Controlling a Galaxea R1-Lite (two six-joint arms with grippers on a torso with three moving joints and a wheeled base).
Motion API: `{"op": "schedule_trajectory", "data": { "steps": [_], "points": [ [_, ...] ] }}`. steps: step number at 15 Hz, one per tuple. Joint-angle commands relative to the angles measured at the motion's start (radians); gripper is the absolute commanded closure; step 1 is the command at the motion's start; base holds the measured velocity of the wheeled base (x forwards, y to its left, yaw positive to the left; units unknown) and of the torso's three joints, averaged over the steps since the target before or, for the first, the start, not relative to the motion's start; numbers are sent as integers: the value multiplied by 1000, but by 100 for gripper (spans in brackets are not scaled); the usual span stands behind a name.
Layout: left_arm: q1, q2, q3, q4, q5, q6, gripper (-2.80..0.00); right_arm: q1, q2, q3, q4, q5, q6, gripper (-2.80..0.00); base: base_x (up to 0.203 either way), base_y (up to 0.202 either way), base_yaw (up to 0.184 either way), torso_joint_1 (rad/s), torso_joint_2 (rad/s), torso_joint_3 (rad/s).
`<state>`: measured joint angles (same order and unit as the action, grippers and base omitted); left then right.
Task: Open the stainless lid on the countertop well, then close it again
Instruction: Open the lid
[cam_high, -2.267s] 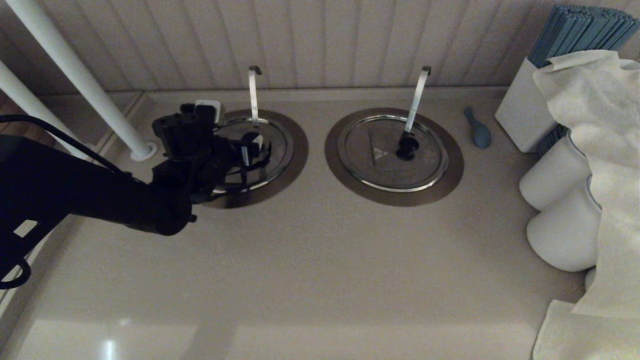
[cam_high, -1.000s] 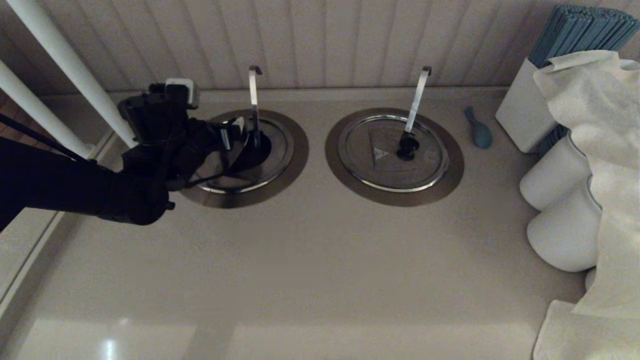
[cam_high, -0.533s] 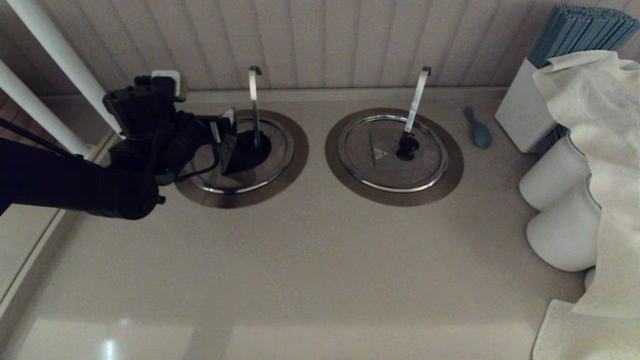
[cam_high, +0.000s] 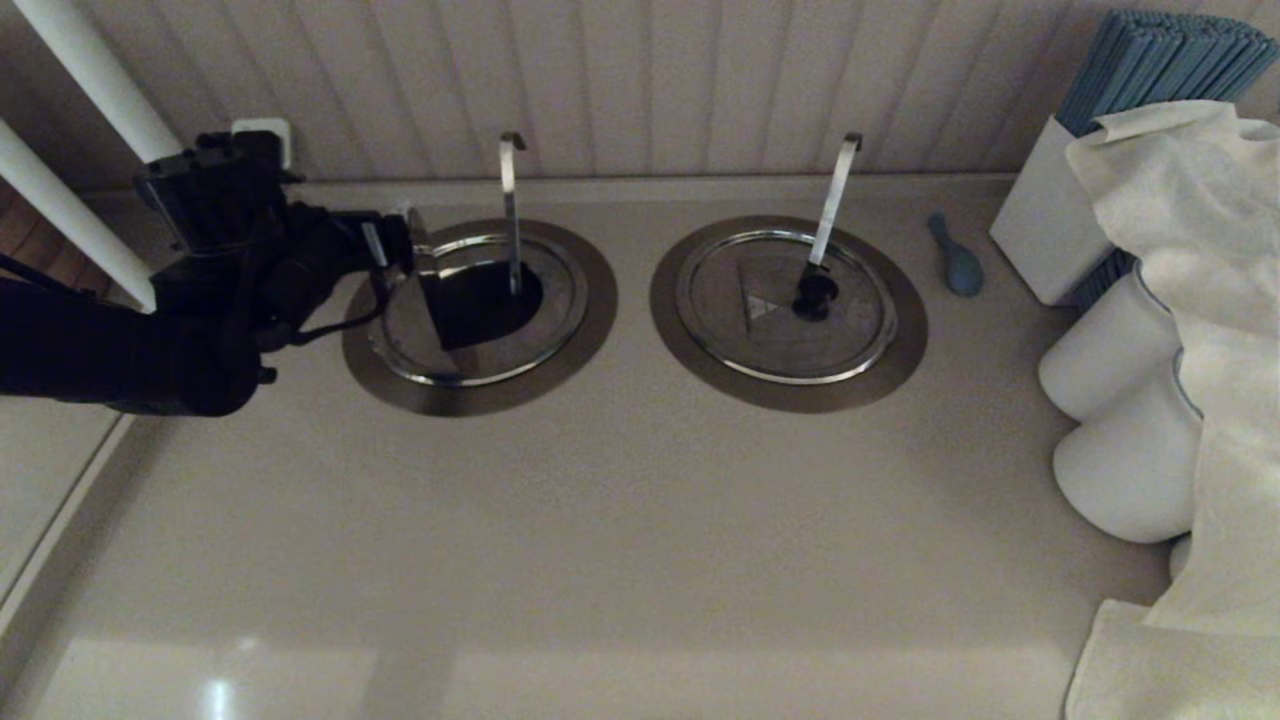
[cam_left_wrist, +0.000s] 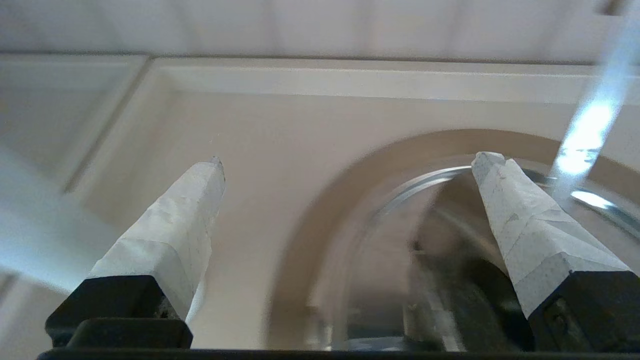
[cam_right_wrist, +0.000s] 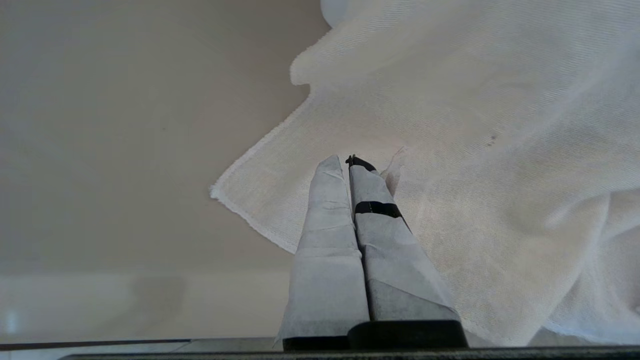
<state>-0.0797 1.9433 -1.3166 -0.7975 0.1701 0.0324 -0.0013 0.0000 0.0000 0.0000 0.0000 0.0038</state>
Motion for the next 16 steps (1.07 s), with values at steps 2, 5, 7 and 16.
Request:
{"op": "schedule_trajectory", "data": {
  "steps": [2, 5, 7, 16],
  "points": [
    [19, -42, -7, 5, -5, -8, -280, 0, 0, 0, 0, 0, 1, 0, 0, 0, 0, 0, 0, 0],
    [37, -108, -6, 18, -7, -10, -280, 0, 0, 0, 0, 0, -1, 0, 0, 0, 0, 0, 0, 0],
    [38, -139, -6, 42, -8, -31, -280, 0, 2, 0, 0, 0, 0, 0, 0, 0, 0, 0, 0, 0],
    [-118, -154, 20, 83, -15, -132, -280, 0, 1, 0, 0, 0, -1, 0, 0, 0, 0, 0, 0, 0]
  ]
}}
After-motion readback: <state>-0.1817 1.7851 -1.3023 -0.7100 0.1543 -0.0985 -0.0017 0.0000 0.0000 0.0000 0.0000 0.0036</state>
